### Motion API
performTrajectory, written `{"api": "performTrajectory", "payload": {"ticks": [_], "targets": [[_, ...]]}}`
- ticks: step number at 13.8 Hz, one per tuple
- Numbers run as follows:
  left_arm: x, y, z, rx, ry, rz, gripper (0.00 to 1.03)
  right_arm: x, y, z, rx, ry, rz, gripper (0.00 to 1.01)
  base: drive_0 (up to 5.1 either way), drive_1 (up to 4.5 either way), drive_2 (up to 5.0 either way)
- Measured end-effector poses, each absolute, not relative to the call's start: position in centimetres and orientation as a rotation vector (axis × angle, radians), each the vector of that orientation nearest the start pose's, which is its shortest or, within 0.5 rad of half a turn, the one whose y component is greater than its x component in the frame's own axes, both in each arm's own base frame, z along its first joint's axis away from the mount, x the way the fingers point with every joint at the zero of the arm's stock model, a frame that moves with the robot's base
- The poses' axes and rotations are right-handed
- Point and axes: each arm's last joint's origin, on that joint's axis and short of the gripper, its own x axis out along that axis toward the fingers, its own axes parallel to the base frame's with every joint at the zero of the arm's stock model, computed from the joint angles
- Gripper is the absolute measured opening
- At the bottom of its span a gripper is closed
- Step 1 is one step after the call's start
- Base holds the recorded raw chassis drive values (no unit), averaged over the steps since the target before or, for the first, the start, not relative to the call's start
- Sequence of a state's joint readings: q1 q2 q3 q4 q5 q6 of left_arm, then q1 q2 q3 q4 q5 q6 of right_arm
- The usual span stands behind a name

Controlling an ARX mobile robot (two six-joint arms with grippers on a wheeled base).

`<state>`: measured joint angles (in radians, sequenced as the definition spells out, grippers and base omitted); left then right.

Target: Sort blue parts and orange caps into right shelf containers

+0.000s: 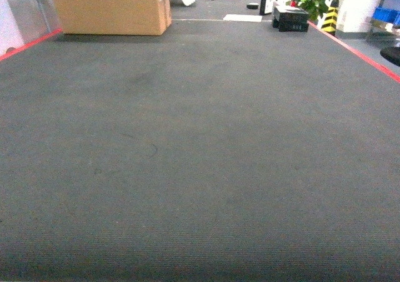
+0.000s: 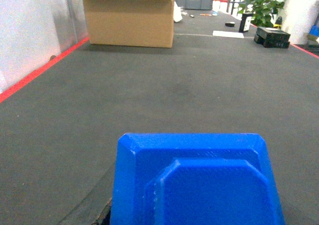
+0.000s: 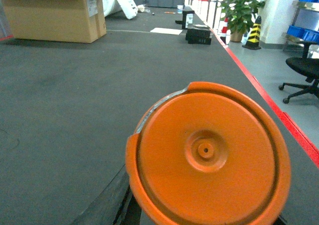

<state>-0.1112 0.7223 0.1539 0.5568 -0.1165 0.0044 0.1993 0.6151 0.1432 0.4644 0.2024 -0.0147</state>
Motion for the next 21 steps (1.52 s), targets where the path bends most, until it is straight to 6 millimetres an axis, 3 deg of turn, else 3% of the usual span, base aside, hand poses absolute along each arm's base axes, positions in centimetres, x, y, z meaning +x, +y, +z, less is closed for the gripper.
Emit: {"api": "performTrajectory", "payload": {"ticks": [4, 7, 11, 21], "targets": [[14.1, 0.1, 18.4, 0.003, 0.013, 0.022, 0.43, 13.2, 1.2, 18.5, -0.016, 0.010, -0.006, 0.43, 0.0, 0.00, 0.0], [13.2, 0.0, 17.7, 0.002, 0.013, -0.002, 0.43, 12.5, -0.2, 17.8, -0.009, 0.009, -0.025, 0.43, 0.0, 0.00, 0.0], [12.3, 0.0, 16.8, 0.001, 0.006, -0.003, 0.43, 11.8, 0.0, 17.0, -0.007, -0.001, 0.001, 0.43, 0.0, 0.00, 0.0], [10.7, 0.0, 16.8, 0.001, 0.002, -0.002, 0.43, 9.7, 0.0, 16.6, -0.007, 0.003, 0.000, 0.43, 0.0, 0.00, 0.0]]}}
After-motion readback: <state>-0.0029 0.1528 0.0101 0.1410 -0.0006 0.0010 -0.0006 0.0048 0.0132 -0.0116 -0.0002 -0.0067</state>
